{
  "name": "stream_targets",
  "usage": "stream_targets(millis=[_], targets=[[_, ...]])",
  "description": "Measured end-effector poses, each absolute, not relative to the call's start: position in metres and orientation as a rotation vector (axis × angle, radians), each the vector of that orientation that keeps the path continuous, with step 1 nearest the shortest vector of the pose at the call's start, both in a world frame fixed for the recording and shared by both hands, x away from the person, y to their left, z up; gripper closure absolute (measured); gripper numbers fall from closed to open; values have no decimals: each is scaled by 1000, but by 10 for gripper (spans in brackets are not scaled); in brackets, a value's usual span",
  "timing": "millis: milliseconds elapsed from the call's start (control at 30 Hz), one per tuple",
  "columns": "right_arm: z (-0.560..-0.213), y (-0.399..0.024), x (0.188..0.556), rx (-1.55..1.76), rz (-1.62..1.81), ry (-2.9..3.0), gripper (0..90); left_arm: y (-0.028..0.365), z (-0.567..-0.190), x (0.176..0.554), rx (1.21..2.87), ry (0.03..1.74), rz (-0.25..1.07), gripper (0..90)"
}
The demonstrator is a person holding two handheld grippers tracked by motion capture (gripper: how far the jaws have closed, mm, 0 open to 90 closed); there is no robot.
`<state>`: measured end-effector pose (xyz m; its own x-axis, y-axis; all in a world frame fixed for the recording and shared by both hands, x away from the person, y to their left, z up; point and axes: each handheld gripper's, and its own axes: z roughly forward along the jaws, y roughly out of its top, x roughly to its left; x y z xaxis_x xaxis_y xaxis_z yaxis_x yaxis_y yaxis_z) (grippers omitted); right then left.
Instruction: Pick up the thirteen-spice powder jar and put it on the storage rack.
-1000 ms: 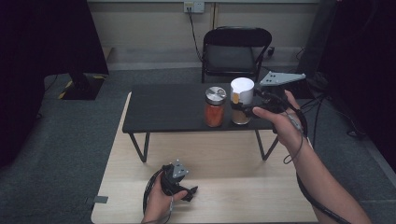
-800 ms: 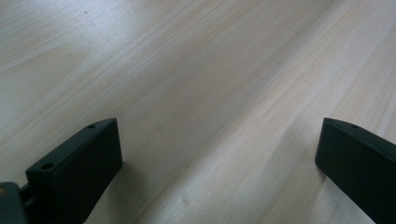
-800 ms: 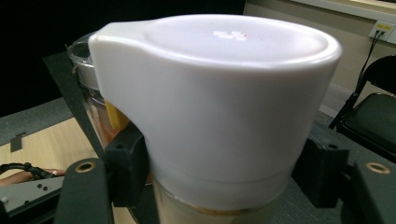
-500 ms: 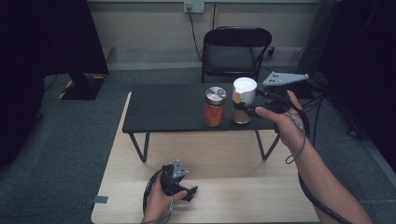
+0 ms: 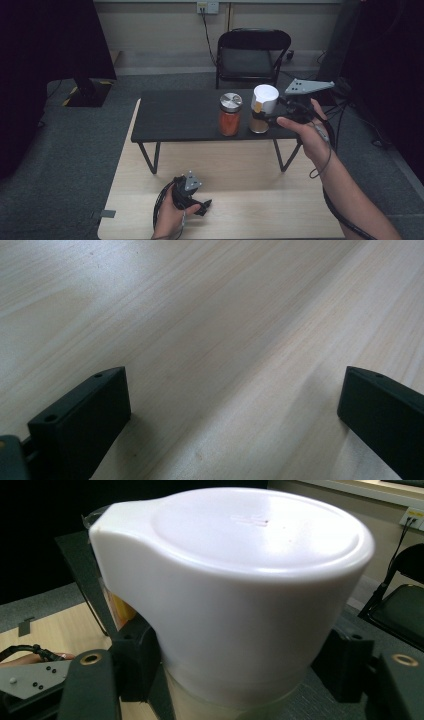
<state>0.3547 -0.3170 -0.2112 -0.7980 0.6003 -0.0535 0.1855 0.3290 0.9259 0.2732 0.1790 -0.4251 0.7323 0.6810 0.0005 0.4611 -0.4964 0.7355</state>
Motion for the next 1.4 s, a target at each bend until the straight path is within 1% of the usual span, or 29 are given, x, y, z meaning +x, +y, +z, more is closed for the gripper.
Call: stream_targets(millis=[267, 333, 367, 500, 733, 933, 1233, 1400], targets=[[-212, -317, 352, 696, 1461, 2204, 298, 179, -425, 273, 2183, 858, 377, 0], [-212, -315, 350, 701, 1448, 2202, 280, 179, -425, 273, 2183, 858, 377, 0], [-211, -313, 349, 694, 1443, 2201, 249, 179, -425, 273, 2183, 858, 376, 0], [-209, -310, 346, 698, 1427, 2204, 223, 179, -425, 273, 2183, 858, 378, 0], [-209, -312, 344, 717, 1429, 2211, 142, 179, -425, 273, 2183, 858, 376, 0], [-210, -316, 343, 712, 1430, 2223, 113, 179, -425, 273, 2183, 858, 377, 0], [-215, -319, 337, 725, 1440, 2221, 42, 179, -425, 273, 2183, 858, 377, 0], [-217, -322, 333, 724, 1445, 2218, 21, 179, -425, 273, 2183, 858, 377, 0]])
